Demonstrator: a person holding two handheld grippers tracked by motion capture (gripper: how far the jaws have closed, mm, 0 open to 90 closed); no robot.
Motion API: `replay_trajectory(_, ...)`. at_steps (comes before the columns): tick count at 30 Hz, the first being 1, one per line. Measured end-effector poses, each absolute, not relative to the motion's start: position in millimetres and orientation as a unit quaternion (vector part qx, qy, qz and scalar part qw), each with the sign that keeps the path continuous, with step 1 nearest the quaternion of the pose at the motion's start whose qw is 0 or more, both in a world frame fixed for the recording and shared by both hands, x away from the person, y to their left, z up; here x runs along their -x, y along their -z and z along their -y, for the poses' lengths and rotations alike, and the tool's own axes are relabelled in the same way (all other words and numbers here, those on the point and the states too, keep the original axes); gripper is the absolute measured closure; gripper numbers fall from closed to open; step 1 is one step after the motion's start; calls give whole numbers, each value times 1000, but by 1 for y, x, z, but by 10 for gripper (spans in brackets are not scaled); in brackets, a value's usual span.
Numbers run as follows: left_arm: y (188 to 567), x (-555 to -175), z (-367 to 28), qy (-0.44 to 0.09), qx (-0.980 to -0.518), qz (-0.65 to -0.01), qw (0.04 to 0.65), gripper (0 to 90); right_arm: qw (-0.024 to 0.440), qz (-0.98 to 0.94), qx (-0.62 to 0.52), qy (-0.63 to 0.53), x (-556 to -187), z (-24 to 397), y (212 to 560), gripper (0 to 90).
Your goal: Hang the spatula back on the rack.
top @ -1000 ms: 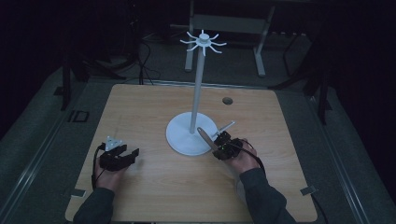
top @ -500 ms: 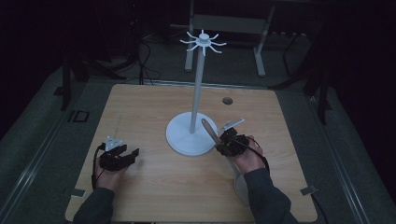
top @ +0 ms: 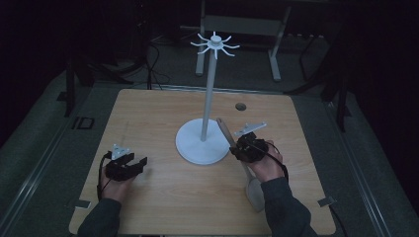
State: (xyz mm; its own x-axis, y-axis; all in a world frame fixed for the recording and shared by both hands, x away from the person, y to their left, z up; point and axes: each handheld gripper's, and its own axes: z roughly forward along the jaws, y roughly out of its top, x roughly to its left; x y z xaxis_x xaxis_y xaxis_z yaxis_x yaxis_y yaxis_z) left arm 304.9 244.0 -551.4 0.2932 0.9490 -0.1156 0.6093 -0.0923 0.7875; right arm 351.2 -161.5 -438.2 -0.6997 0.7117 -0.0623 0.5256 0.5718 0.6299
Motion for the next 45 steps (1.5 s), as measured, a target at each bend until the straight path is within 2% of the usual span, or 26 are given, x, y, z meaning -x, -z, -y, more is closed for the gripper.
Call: replay_trajectory(45,550,-304,-245,-220,-704,-554,387,421,231,-788,-346,-455,-343,175,387,753)
